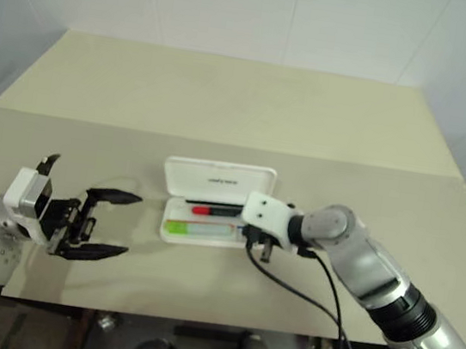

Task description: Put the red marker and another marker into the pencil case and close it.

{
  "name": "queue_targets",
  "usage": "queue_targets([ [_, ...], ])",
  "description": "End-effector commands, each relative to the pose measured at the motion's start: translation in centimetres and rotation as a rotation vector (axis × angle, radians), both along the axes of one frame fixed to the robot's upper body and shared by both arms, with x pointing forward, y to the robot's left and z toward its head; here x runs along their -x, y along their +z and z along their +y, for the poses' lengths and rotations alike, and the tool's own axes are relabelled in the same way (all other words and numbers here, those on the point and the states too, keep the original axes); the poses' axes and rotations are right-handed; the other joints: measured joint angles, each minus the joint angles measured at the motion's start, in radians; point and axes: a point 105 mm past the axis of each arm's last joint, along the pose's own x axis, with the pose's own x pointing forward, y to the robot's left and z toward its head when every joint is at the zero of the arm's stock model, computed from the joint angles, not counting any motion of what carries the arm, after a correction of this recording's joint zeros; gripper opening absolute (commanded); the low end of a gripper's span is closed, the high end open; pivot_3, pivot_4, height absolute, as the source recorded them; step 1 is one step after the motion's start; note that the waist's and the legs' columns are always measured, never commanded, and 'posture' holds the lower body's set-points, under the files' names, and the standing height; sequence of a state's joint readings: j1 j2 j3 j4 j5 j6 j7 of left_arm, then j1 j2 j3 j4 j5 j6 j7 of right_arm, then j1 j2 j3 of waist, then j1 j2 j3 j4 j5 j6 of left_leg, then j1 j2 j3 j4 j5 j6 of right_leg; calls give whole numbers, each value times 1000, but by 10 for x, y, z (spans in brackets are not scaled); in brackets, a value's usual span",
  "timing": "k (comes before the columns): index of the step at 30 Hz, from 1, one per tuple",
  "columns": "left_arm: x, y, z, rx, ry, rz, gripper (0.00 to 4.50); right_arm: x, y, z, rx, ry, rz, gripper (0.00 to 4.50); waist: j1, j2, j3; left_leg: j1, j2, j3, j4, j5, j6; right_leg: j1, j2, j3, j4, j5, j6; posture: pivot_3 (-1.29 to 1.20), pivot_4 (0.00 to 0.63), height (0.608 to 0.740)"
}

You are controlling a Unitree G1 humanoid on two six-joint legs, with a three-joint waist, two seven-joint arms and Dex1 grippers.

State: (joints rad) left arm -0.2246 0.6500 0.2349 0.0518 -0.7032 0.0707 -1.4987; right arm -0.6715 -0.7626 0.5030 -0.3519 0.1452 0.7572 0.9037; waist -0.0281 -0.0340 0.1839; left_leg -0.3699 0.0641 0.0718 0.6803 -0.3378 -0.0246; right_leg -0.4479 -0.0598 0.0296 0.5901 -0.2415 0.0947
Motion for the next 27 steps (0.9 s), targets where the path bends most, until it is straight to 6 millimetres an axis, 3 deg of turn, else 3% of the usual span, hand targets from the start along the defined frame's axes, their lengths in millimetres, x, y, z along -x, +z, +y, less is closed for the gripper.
queue_targets([
  [1, 3, 8, 3, 8, 8, -37, 4500, 1, 12, 7, -8, 41, -48, 721, 0, 0, 0, 0, 0, 0, 0, 0, 0, 0, 0, 0, 0, 0, 0, 0, 150, 740],
  [12, 0, 7, 0, 15, 5, -35, 4500, 1, 15, 3, -2, 42, -52, 4472, 0, 0, 0, 0, 0, 0, 0, 0, 0, 0, 0, 0, 1, 0, 0, 0, 150, 740],
  [20, -3, 10, -1, 21, 7, -39, 4500, 0, 30, -3, -82, -8, -70, 4472, 1, 1, 1, 0, 0, 0, 0, 0, 0, 0, 0, 0, 1, 0, 1, 0, 150, 740],
  [23, -4, 11, -1, 23, 13, -43, 4500, 2, 37, -2, -142, -20, -73, 4472, 1, 1, 1, 0, 0, 0, 0, 0, 0, 0, 0, 0, 1, 6, 10, 0, 150, 740],
  [27, -6, 12, 0, 23, 19, -46, 4500, 7, 42, -3, -198, -13, -70, 4472, 0, 2, 1, 0, 0, 0, 0, 0, 0, 0, 0, 0, 0, 6, 10, 0, 150, 740],
])
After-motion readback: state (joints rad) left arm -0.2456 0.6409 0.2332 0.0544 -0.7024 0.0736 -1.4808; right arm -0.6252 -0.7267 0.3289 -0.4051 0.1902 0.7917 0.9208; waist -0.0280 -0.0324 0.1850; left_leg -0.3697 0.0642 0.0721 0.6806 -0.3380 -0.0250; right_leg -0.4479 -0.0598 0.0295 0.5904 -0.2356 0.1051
